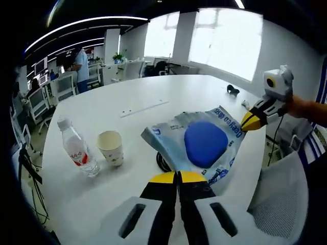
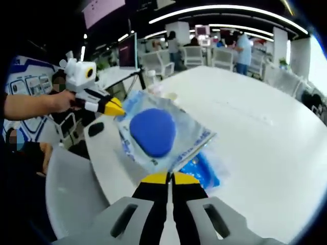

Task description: Arrange the tabletop items into an orderly group along one side of the table until the central work area is clear of visible clutter.

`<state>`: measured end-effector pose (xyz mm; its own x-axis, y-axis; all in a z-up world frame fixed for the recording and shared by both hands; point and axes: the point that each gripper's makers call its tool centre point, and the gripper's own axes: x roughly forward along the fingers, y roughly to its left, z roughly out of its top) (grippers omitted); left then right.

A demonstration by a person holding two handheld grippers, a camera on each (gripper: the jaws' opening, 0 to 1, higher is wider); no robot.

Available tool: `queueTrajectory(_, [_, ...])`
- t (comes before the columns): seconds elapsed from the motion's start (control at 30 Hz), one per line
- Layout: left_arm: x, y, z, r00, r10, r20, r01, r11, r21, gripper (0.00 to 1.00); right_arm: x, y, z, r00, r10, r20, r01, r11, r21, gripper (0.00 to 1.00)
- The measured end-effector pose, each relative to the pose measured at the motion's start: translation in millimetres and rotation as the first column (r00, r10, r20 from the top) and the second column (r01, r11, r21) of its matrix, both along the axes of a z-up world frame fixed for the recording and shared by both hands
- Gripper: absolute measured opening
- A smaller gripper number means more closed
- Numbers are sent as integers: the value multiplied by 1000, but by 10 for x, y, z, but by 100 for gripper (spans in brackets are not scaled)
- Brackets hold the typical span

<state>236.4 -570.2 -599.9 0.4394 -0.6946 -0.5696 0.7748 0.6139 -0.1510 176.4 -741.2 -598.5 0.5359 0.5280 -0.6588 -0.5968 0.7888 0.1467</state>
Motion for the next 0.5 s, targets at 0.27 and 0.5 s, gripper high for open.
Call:
queueTrajectory(0.27, [120,-75,60,1000,-19,23,19,1000,15,0,74,-43,56,1000,-15,14,15,1000,10,0])
queueTrajectory(0.5, [229,-149,124,999,-34,30,34,999,1,0,156,-109,89,999,-33,35,33,999,-20,0])
